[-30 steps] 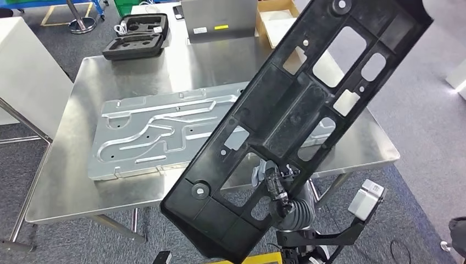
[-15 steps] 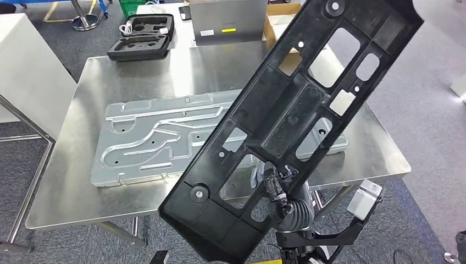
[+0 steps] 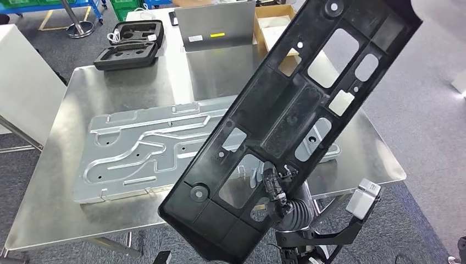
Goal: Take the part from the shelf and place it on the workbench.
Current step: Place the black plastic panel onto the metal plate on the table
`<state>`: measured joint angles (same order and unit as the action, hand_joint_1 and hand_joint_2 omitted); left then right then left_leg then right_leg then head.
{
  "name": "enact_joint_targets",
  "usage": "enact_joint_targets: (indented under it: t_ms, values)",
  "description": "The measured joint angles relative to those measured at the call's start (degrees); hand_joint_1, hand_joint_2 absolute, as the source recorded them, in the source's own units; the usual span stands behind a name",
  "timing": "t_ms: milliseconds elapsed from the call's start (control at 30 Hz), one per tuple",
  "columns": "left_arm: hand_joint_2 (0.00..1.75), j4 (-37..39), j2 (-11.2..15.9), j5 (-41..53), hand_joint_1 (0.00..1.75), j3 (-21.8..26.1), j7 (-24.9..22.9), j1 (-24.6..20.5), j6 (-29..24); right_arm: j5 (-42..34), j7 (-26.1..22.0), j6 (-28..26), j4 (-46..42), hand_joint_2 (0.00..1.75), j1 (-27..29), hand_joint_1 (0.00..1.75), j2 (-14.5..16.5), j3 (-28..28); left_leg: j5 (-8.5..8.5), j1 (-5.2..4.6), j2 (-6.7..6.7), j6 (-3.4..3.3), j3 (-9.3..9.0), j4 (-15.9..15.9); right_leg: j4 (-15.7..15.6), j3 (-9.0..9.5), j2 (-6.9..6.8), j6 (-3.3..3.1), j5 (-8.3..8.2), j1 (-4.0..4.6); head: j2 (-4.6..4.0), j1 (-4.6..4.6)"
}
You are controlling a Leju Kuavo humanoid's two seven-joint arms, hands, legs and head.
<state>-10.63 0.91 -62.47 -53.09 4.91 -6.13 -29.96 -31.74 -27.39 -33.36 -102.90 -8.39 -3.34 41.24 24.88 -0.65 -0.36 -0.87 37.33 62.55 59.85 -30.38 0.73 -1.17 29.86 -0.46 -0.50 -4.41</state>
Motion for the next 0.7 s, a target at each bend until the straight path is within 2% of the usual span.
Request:
enact_joint_targets:
  t_ms: [33, 100, 167, 200, 233, 300, 333, 367, 400, 467, 500, 533, 567, 633, 700]
  values:
    - [1.75, 0.01, 0.04, 0.0, 0.0, 0.0, -0.01, -0.04, -0.02, -0.01, 0.01, -0.01, 0.01, 1.75, -0.01, 1.66, 0.0, 0.0, -0.49, -0.26, 0.0, -0.3, -0.98, -2.11, -0.16, 0.2, 0.02, 0.21, 0.26, -0.01, 0.0, 0.02]
    - [1.75, 0.01, 0.09, 0.0, 0.0, 0.0, -0.02, -0.1, -0.03, -0.02, 0.02, 0.0, 0.02, 1.75, -0.03, 1.66, 0.0, 0.0, 0.0, -0.54, -0.02, -0.71, -1.73, -3.53, -0.68, 0.41, 0.04, 0.74, 0.5, -0.05, 0.0, 0.02]
    - [1.75, 0.0, 0.09, 0.02, 0.0, 0.0, -0.07, 0.0, -0.03, -0.05, 0.04, 0.0, 0.0, 1.75, -0.05, 1.66, -0.02, 0.0, -0.06, -0.12, 0.03, -1.05, -2.62, -4.66, -0.63, 0.74, -0.07, 1.22, 0.97, 0.04, 0.0, 0.09]
    - [1.75, -0.01, 0.09, 0.03, 0.0, 0.0, -0.08, 0.03, -0.05, -0.07, 0.04, -0.01, -0.01, 1.75, -0.09, 1.66, -0.03, 0.0, -0.12, 0.09, 0.08, -1.25, -3.24, -5.33, 0.66, 0.28, -0.11, 1.42, 1.72, 0.11, 0.0, 0.15]
    - [1.75, -0.01, 0.09, 0.04, 0.0, 0.0, 0.03, 0.02, -0.07, -0.09, 0.04, -0.03, -0.01, 1.75, -0.1, 1.66, -0.04, 0.0, -0.1, 0.28, 0.14, -1.44, -3.82, -5.83, 3.23, -0.98, -0.16, 1.58, 2.9, 0.12, 0.0, 0.2]
    - [1.75, -0.02, 0.09, 0.07, 0.0, -0.01, 0.78, -0.07, -0.13, -0.08, 0.03, -0.12, 0.09, 1.75, -0.01, 1.66, -0.07, 0.0, 0.36, 0.23, 0.17, -1.73, -4.49, -6.02, 10.7, -5.49, -0.19, 1.88, 5.5, -0.02, 0.0, 0.23]
    - [1.75, -0.01, 0.09, 0.08, 0.0, -0.01, 1.37, -0.06, -0.16, 0.09, 0.06, -0.29, 0.16, 1.75, 0.07, 1.66, -0.09, 0.0, 0.68, 0.25, 0.1, -1.75, -4.77, -5.98, 13.56, -7.63, -0.2, 2.06, 5.91, -0.14, 0.0, 0.21]
    - [1.75, -0.01, 0.09, 0.09, 0.0, -0.01, 1.92, -0.02, -0.19, 0.45, 0.17, -0.61, 0.23, 1.75, 0.13, 1.66, -0.11, 0.0, 1.03, 0.3, -0.04, -1.69, -5.09, -5.9, 14.58, -8.94, -0.2, 2.25, 5.22, -0.29, 0.0, 0.22]
    - [1.75, -0.01, 0.09, 0.09, 0.0, -0.01, 2.37, 0.02, -0.22, 0.98, 0.38, -1.06, 0.27, 1.75, 0.15, 1.66, -0.14, 0.0, 1.42, 0.4, -0.32, -1.55, -5.46, -5.75, 13.33, -9.11, -0.2, 2.45, 3.38, -0.47, 0.0, 0.21]
    - [1.75, -0.01, 0.08, 0.09, 0.0, -0.01, 2.8, 0.02, -0.22, 2.21, 0.94, -2.03, 0.31, 1.75, 0.16, 1.66, -0.17, 0.0, 2.39, 0.69, -1.05, -1.02, -5.98, -5.14, 6.43, -6.9, 0.41, 2.91, -1.45, -0.96, 0.0, 0.22]
    - [1.75, -0.01, 0.08, 0.09, 0.0, -0.02, 2.9, -0.1, -0.23, 2.69, 1.19, -2.39, 0.33, 1.75, 0.15, 1.66, -0.19, 0.01, 2.92, 0.73, -1.46, -0.63, -6.03, -4.6, 3.25, -5.66, 0.95, 2.98, -2.98, -1.1, 0.0, 0.29]
    - [1.75, 0.0, 0.08, 0.09, 0.0, -0.02, 2.94, -0.22, -0.23, 3.03, 1.37, -2.62, 0.37, 1.75, 0.16, 1.66, -0.22, 0.01, 3.3, 0.73, -1.78, -0.25, -5.92, -4.23, 1.34, -4.87, 1.31, 2.89, -3.64, -1.14, 0.0, 0.34]
    - [1.75, 0.01, 0.09, 0.1, 0.0, -0.02, 2.96, -0.27, -0.24, 3.24, 1.51, -2.77, 0.41, 1.75, 0.15, 1.66, -0.25, 0.02, 3.5, 0.71, -2.11, 0.12, -5.72, -4.06, 0.8, -4.6, 1.52, 2.65, -3.47, -1.03, 0.0, 0.37]
    - [1.75, 0.01, 0.1, 0.1, 0.0, -0.02, 2.98, -0.19, -0.25, 3.4, 1.74, -2.84, 0.44, 1.75, 0.08, 1.66, -0.27, 0.02, 3.61, 0.79, -2.55, 0.68, -5.6, -4.1, 0.67, -4.52, 0.96, 1.85, -3.42, -0.87, 0.0, 0.38]
    - [1.75, -0.01, 0.11, 0.11, 0.0, -0.02, 2.98, -0.02, -0.25, 3.48, 1.92, -2.82, 0.44, 1.75, -0.01, 1.66, -0.27, 0.02, 4.57, 0.88, -1.96, 1.16, -4.97, -2.57, 0.36, -4.2, 0.36, 1.12, -3.37, -0.97, 0.0, 0.23]
